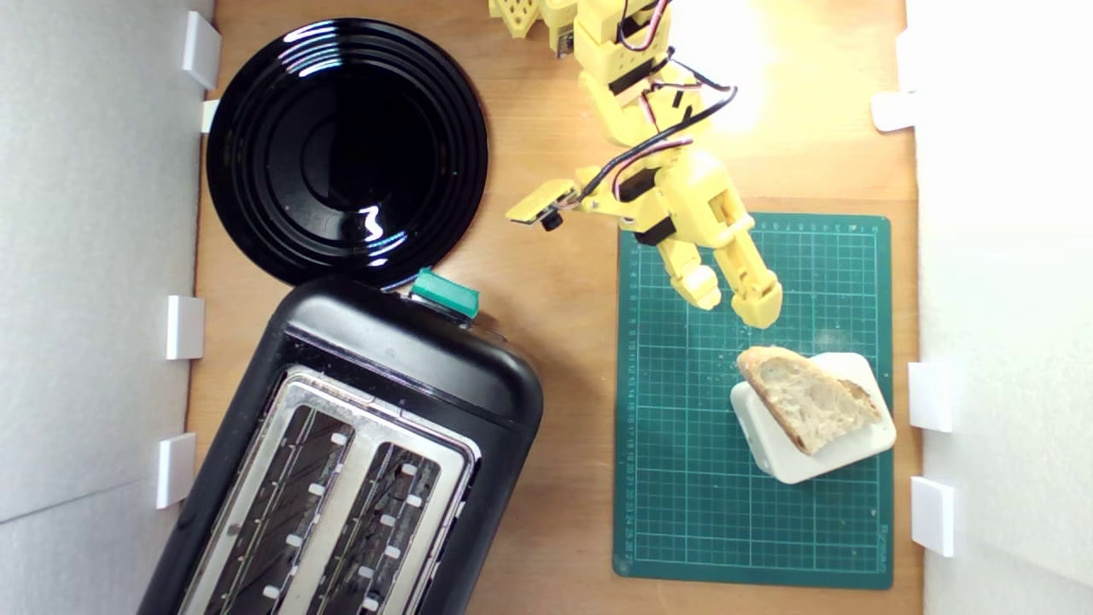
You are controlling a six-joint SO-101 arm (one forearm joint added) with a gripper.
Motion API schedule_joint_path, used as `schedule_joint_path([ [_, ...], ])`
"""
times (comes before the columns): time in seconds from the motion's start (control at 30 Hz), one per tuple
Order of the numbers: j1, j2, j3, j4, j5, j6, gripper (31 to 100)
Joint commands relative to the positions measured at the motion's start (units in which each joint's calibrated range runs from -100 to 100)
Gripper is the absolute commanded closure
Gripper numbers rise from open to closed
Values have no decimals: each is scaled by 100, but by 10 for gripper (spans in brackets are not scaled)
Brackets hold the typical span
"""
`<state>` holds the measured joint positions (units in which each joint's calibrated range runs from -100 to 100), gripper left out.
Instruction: Pick bread and place in toaster
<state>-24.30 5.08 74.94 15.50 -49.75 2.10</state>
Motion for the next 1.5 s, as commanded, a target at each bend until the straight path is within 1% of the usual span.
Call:
schedule_joint_path([
  [0.0,-108,74,-463,-9,-205,-13,438],
  [0.13,-181,274,-708,-82,-196,-13,438],
  [0.53,-181,740,-1344,-45,-188,-13,442],
  [0.67,-189,889,-1543,-82,-179,-13,444],
  [0.8,-293,1064,-1725,-91,-179,-8,445],
  [0.97,-293,1256,-1979,-91,-179,-8,445],
  [1.47,-293,1439,-2315,-109,-153,-3,445],
])
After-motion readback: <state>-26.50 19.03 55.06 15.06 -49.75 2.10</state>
